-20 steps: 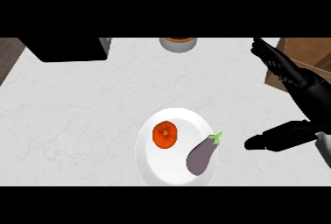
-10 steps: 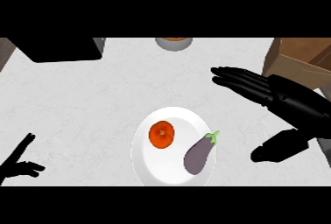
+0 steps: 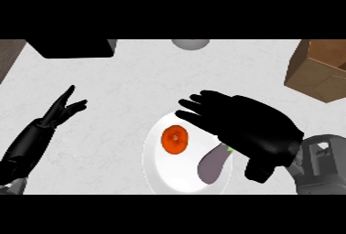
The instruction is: Pick the squash from the plate and place it in the cardboard box
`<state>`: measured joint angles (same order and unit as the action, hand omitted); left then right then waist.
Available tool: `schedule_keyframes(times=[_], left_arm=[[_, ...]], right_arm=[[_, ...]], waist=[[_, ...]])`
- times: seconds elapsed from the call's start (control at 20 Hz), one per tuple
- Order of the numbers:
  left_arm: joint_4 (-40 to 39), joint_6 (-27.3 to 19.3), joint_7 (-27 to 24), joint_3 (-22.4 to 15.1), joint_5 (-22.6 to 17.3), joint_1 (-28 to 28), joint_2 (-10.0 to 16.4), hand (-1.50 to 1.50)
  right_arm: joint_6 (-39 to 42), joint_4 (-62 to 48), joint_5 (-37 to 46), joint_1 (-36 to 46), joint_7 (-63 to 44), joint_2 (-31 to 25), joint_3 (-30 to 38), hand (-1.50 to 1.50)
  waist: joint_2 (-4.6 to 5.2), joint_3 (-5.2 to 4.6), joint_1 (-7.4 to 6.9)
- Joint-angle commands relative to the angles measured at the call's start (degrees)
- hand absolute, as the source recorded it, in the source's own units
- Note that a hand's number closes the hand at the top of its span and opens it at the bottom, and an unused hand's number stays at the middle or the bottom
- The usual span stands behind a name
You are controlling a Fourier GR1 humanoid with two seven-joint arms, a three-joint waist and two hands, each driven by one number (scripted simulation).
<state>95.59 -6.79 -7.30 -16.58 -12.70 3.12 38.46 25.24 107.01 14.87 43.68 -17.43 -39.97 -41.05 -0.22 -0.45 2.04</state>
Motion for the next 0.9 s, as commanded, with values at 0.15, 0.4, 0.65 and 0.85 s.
schedule_keyframes(times=[0.15,0.4,0.65,0.85], left_arm=[[-6.3,2.6,2.1,0.1,0.1,10.6,-4.8,0.00],[-6.2,2.4,-1.3,-0.4,4.0,5.8,-7.9,0.00],[-6.9,7.0,4.0,4.0,2.0,11.5,-6.2,0.00],[-4.7,5.5,3.9,4.1,4.8,9.6,-9.1,0.00]], right_arm=[[5.5,-1.8,3.5,3.4,-23.0,16.5,-7.7,-1.50],[9.8,-4.2,4.6,1.5,-27.1,23.0,-5.2,-1.50],[8.1,-3.3,14.5,-3.6,-27.3,23.8,-9.9,-1.50],[7.3,-12.3,19.5,-1.8,-21.2,27.0,-7.0,-1.50]], waist=[[0.20,0.34,-1.47],[0.18,0.41,-2.25],[0.16,0.46,-2.07],[0.21,0.46,-2.56]])
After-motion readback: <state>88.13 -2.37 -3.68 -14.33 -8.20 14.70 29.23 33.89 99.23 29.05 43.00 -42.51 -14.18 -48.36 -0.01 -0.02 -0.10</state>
